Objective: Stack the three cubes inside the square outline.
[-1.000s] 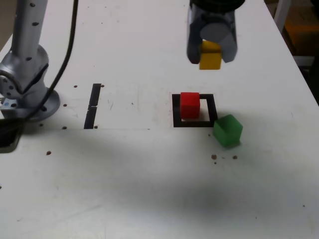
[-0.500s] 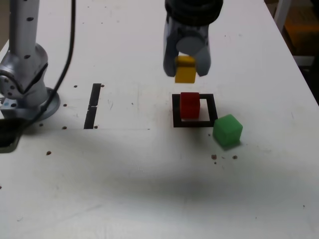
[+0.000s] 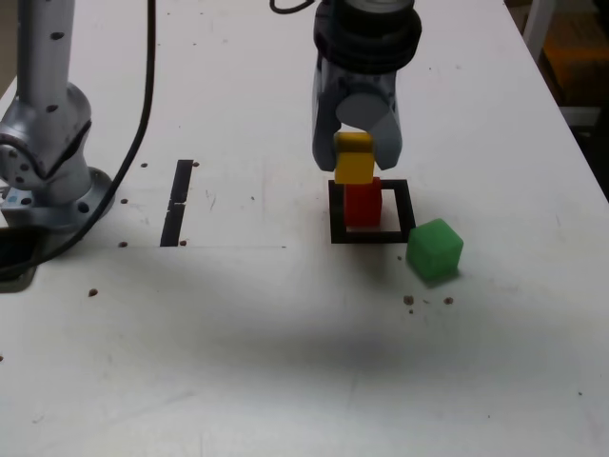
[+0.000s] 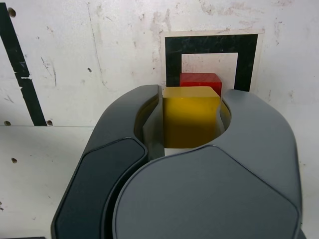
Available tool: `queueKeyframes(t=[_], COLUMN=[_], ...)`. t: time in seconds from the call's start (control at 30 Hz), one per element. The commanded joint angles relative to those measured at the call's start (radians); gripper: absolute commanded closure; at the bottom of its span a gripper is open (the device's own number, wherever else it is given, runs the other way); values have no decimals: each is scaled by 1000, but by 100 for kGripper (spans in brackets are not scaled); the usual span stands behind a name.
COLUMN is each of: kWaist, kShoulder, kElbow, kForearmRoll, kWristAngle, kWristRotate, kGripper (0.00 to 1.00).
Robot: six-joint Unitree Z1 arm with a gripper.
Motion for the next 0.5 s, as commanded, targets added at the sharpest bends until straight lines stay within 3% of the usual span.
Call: queueKeyframes(t=[0.0,0.47], kWaist=[1,1], kShoulder=[-1,21], kElbow=[5,5], kForearmRoll=[-7,-44], kWristAngle=[-6,-15], kWristRotate=[0,0], kGripper=[81,81])
